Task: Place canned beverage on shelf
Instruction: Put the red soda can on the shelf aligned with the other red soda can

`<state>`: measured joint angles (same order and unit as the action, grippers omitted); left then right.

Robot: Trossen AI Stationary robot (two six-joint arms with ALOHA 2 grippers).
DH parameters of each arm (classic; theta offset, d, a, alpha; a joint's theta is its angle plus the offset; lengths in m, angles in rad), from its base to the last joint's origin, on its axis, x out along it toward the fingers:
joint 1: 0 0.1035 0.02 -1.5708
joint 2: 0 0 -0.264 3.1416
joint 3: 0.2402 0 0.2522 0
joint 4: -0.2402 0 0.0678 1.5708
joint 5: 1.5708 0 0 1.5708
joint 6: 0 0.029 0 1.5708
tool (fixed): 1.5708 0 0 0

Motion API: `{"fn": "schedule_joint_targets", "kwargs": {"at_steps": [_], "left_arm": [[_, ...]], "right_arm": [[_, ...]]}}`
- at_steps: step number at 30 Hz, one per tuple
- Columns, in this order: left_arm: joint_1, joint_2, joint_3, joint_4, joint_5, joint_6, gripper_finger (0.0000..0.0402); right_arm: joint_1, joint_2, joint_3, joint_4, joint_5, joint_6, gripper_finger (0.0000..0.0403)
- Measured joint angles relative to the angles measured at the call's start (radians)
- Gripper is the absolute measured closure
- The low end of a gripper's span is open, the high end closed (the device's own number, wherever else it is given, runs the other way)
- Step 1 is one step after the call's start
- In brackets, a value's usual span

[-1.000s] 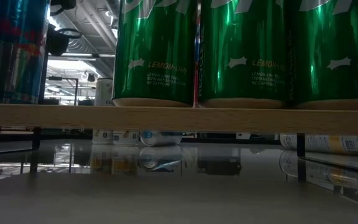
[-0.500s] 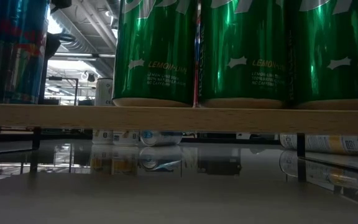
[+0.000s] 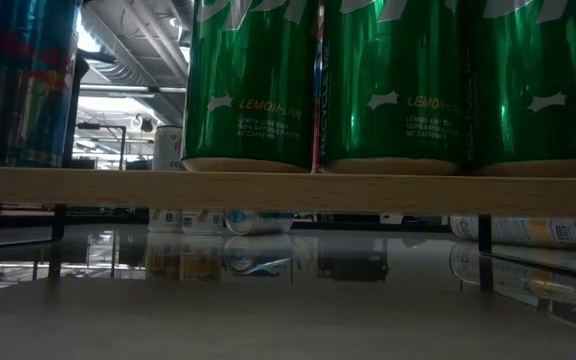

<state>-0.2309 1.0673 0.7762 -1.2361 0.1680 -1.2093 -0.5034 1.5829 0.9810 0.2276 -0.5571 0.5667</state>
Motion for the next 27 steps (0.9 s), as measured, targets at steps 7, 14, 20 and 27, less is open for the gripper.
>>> {"fn": "schedule_joint_targets", "kwargs": {"at_steps": [7, 14, 20, 27], "left_arm": [[-0.008, 0.002, -0.002, -0.003, 0.059, -0.017, 0.0014], [-0.009, 0.002, -0.003, -0.004, 0.104, -0.093, 0.0014], [-0.009, 0.002, -0.003, 0.0, 0.102, -0.115, 0.0014], [-0.008, 0.002, -0.003, 0.005, 0.092, -0.148, 0.0014]], "right_arm": [[0.0, 0.0, 0.0, 0.0, 0.0, 0.0, 0.0056], [0.0, 0.0, 0.0, 0.0, 0.0, 0.0, 0.0056], [0.0, 0.0, 0.0, 0.0, 0.0, 0.0, 0.0056], [0.0, 0.0, 0.0, 0.0, 0.0, -0.024, 0.0056]]}}
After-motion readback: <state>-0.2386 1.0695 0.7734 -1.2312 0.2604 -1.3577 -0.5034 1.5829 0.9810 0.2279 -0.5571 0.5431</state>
